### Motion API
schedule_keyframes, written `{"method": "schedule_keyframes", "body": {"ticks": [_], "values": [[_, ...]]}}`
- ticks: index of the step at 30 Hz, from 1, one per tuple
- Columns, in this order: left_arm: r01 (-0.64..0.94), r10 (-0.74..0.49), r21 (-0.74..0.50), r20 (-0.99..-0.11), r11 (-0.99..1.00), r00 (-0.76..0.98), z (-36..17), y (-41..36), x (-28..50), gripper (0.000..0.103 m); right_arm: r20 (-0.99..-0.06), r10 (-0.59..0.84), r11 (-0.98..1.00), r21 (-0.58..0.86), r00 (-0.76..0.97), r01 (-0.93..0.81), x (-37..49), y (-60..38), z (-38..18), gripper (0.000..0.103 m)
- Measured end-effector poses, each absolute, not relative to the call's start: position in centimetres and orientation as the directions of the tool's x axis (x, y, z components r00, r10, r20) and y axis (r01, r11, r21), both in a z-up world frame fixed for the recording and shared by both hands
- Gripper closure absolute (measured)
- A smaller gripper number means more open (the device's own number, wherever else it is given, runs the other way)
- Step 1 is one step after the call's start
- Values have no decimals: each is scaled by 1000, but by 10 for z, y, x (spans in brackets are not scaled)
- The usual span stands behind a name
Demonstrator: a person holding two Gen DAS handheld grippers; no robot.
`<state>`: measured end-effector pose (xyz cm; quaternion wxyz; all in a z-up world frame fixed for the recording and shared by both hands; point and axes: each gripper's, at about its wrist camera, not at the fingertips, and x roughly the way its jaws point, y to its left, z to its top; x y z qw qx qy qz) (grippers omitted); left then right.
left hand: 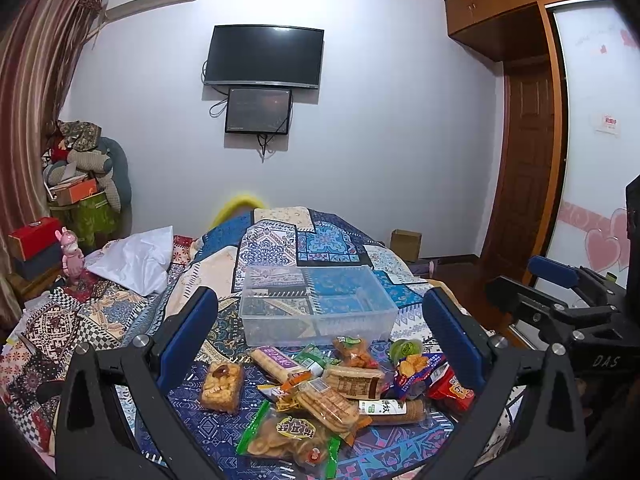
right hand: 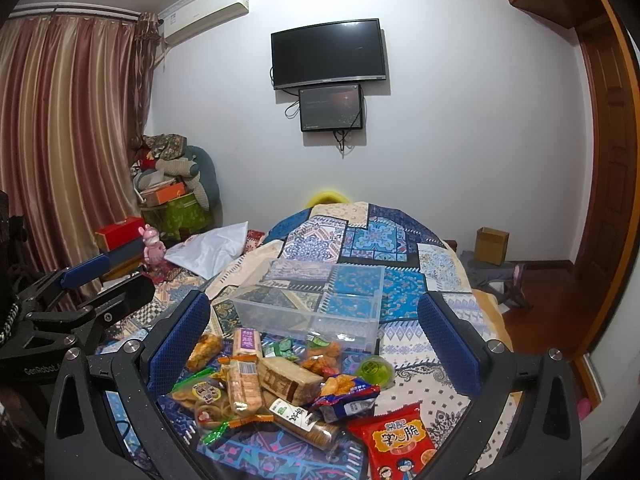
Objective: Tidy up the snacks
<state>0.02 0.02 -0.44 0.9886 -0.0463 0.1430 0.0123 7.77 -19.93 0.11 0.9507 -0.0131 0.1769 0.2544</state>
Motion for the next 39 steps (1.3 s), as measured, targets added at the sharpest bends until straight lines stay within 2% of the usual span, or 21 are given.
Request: {"method": "schedule_keyframes", "body": {"ticks": [39], "values": [[-54,27,-84,-294,995,955,-8,2,1,0,-353,494,862,80,795,-501,82,-197,-4,0]]}}
